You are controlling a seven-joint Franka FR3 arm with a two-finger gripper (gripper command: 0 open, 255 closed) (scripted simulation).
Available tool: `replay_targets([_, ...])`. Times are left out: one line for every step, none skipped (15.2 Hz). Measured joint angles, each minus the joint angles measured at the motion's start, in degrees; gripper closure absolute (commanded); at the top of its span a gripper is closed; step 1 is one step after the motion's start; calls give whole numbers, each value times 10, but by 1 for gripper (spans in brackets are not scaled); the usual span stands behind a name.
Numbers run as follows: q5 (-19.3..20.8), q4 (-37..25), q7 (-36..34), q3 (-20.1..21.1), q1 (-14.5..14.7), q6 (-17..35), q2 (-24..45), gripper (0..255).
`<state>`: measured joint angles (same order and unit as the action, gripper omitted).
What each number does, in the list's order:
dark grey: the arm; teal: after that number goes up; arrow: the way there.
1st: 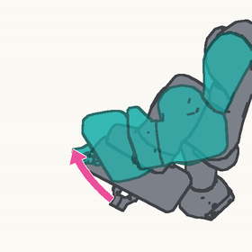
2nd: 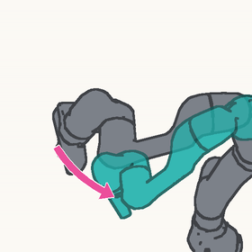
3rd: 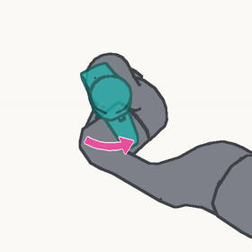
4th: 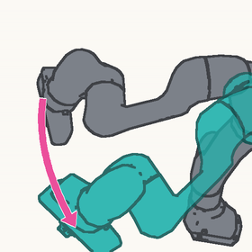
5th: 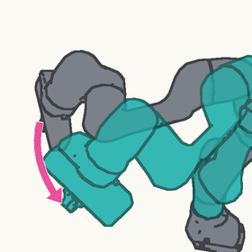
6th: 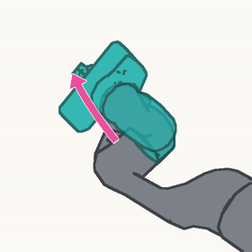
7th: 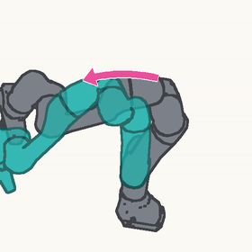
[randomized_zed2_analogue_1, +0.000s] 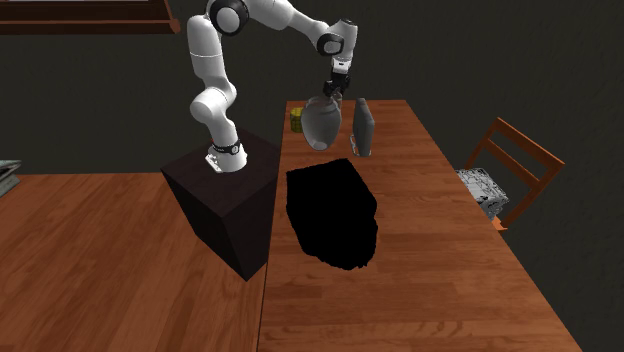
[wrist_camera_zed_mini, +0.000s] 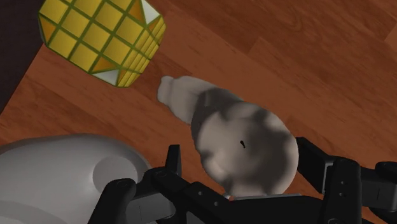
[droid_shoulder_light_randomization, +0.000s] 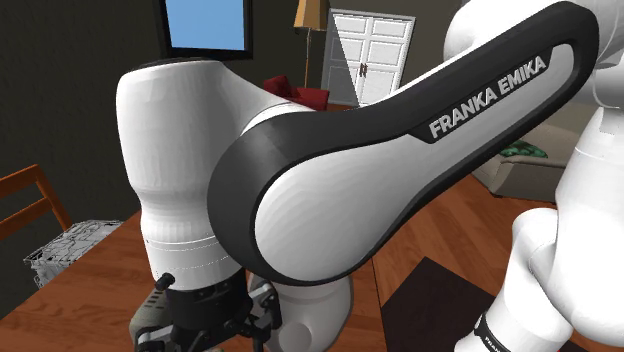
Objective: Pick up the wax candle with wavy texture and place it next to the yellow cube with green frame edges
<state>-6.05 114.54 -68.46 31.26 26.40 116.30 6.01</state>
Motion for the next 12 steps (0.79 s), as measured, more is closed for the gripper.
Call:
replay_targets([0, 0, 0, 0, 0, 0, 0, 0])
replay_targets([0, 0, 0, 0, 0, 0, 0, 0])
replay_targets([0, 0, 0, 0, 0, 0, 0, 0])
replay_targets([0, 0, 0, 0, 0, 0, 0, 0])
replay_targets([-2, -5, 1, 0, -1, -8, -4, 0])
replay_targets([-2, -18, -1, 0, -1, -23, -6, 0])
replay_targets([-5, -30, 3, -1, -4, -41, -12, 0])
replay_targets([-7, -40, 6, -3, -6, -55, -18, 0])
replay_targets([-6, -48, 5, -3, -6, -63, -17, 0])
replay_targets([-7, -51, 6, -3, -7, -67, -18, 0])
replay_targets([-7, -53, 5, -3, -7, -69, -18, 0])
replay_targets([-7, -53, 5, -3, -7, -70, -18, 0])
